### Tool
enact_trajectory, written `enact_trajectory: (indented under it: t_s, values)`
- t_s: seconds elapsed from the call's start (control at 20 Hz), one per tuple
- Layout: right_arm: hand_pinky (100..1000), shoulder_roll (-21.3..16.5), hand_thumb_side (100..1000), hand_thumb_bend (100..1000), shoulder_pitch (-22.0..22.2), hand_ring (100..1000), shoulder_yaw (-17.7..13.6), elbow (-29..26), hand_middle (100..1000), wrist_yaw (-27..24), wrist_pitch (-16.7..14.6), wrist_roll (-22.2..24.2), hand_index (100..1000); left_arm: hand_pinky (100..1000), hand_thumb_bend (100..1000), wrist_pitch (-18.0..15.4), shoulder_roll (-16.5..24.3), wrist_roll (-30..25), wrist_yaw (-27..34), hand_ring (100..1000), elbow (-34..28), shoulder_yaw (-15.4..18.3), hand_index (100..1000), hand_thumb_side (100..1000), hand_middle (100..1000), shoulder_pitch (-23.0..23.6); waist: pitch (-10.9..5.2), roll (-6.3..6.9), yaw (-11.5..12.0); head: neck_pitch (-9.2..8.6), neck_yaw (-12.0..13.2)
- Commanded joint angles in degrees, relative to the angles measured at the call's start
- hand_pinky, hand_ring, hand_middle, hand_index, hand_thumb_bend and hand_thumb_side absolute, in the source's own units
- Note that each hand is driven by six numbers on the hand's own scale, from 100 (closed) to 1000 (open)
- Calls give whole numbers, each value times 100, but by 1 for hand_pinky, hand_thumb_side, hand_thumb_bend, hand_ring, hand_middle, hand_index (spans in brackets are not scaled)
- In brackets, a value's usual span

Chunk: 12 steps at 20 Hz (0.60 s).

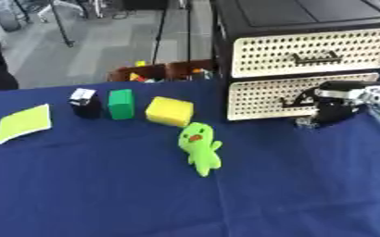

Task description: Pick up objects from table and place into drawer.

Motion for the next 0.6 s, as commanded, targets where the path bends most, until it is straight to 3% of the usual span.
enact_trajectory:
  t_s: [0.05,0.6]
  values:
    - [100,-147,719,311,-57,223,-17,-38,100,-34,-11,62,878,557,171,10,111,30,13,657,-102,54,834,901,671,-62,-96,-12,5,-30,0]
    - [100,-472,733,296,300,235,63,-620,100,-89,14,294,860,558,174,12,135,44,10,656,-102,47,834,899,671,-70,-151,-17,-40,15,19]
